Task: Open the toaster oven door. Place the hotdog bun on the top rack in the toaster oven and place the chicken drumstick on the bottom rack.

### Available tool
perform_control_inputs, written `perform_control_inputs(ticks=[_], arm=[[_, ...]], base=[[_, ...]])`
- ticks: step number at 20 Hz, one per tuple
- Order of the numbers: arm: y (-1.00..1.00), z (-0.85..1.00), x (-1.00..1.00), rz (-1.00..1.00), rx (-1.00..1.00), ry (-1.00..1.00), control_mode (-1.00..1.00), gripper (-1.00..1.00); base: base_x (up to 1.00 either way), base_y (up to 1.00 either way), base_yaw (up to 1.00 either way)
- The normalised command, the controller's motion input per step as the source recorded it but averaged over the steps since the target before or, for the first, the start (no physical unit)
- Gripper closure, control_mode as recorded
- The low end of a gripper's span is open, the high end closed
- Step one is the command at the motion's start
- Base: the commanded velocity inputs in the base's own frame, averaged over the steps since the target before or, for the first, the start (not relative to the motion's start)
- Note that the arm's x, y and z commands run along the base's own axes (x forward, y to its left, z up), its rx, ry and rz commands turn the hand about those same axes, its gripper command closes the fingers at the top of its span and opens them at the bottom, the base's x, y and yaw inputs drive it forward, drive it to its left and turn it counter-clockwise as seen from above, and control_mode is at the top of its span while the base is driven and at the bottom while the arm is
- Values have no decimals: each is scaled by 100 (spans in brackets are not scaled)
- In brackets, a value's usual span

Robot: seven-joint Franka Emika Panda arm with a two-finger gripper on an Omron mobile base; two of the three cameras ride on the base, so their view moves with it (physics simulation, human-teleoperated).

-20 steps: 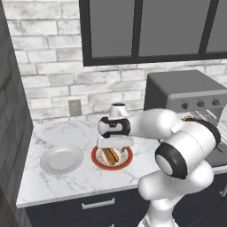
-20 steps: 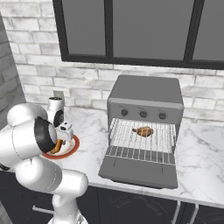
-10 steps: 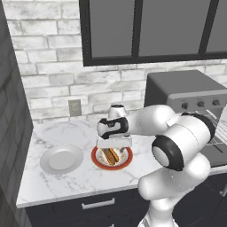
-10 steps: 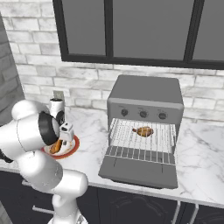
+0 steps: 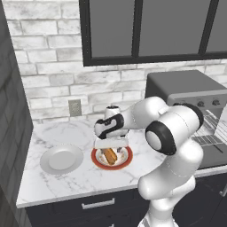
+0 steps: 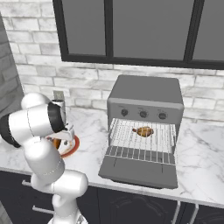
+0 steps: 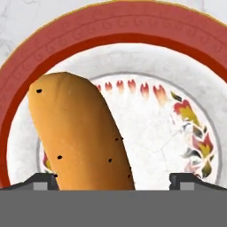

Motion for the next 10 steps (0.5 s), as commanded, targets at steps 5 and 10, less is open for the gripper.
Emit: perform_control_inputs(ticks=[5,10], arm=[[10,-16,15,0,0,3,-100,-100],[8,-2,1,0,0,1,-100,100]], base=[[0,0,0],[0,0,0]])
